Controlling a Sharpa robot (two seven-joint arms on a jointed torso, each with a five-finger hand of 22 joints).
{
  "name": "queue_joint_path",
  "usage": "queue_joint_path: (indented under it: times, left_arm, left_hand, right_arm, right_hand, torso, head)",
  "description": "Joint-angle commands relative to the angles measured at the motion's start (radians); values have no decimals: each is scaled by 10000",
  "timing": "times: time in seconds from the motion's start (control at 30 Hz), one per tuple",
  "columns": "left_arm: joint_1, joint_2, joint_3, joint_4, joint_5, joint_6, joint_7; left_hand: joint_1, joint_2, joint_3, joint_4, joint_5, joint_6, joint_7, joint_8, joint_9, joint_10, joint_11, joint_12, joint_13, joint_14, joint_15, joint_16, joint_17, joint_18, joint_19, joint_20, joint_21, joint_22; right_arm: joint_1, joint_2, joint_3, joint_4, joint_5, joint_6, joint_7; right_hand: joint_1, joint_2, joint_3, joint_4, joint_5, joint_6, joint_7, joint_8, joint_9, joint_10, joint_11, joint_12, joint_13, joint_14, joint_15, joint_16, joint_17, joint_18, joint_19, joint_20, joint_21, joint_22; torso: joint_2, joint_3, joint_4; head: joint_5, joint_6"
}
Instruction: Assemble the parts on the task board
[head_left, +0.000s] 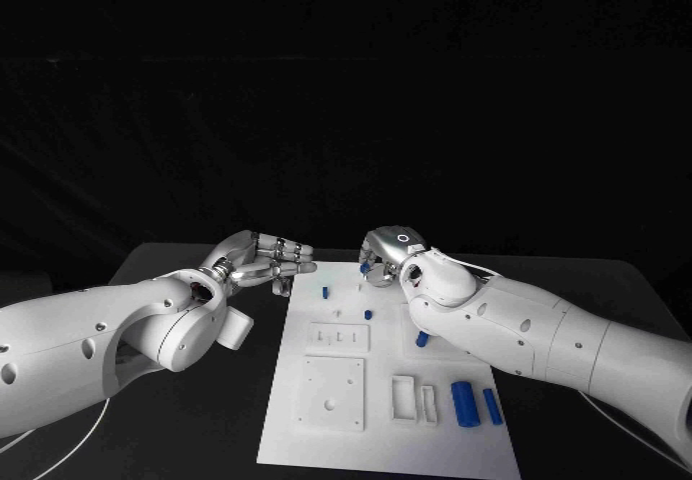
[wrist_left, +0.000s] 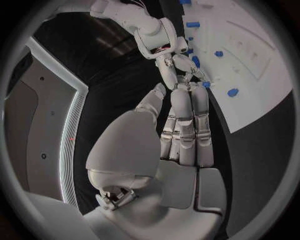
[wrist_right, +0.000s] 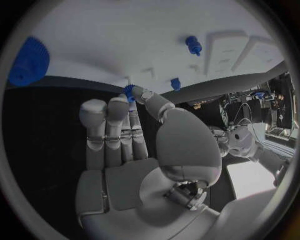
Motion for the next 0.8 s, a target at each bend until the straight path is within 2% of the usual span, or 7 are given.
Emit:
queue_joint_path:
  times: [0.03,0.33,0.57,0.63,0.8]
  left_arm:
    - [30,25,11,3,53,-2,132]
    - [30,19,11,-10,53,-9,132]
    - [29,71,11,-36,55,5,138]
    - [29,74,11,-34,57,5,139]
    - [29,66,11,-24,62,1,138]
  left_hand:
    - [58,-36,8,42,11,14,23,-9,4,-22,31,26,11,72,-1,31,11,-67,94,-2,-32,11]
    - [54,-39,14,35,8,8,29,-9,4,-44,37,24,11,79,2,26,27,-62,122,2,-102,97]
    - [54,-39,14,35,8,8,29,-9,4,-44,37,24,11,79,2,26,27,-62,122,2,-102,97]
    - [54,-39,14,35,8,8,29,-9,4,-44,37,24,11,79,2,26,27,-62,122,2,-102,97]
    - [54,-39,14,35,8,8,29,-9,4,-44,37,24,11,79,2,26,27,-62,122,2,-102,97]
  right_arm:
    - [3,-6,2,13,-215,45,-58]
    - [3,-24,1,26,-263,150,-76]
    - [1,47,-4,-83,-254,208,-38]
    - [-1,62,-6,-118,-250,223,-26]
    - [-7,99,-13,-192,-214,268,18]
  right_hand:
    - [95,22,67,26,2,67,5,42,-10,163,-99,31,218,-9,-59,15,20,182,306,-83,-89,68]
    - [94,20,67,26,4,69,4,41,-11,165,-100,31,217,-10,-59,12,20,182,308,-83,-99,77]
    - [92,11,64,25,9,77,2,40,-14,173,-104,32,214,-13,-60,2,20,179,316,-84,-141,109]
    - [89,15,52,31,11,72,5,41,-20,168,-102,31,207,-8,-60,-4,21,177,324,-85,-172,145]
    - [81,14,48,33,32,74,5,41,-23,168,-102,31,203,-10,-60,-7,23,175,329,-84,-195,169]
  torso:
    - [4,-2,12]
    - [17,-10,6]
    - [23,-18,55]
    - [31,-22,61]
    - [28,-23,10]
  head:
    - [13,-23]
    - [55,-19]
    - [55,-27]
    - [72,-61]
    - [116,-88]
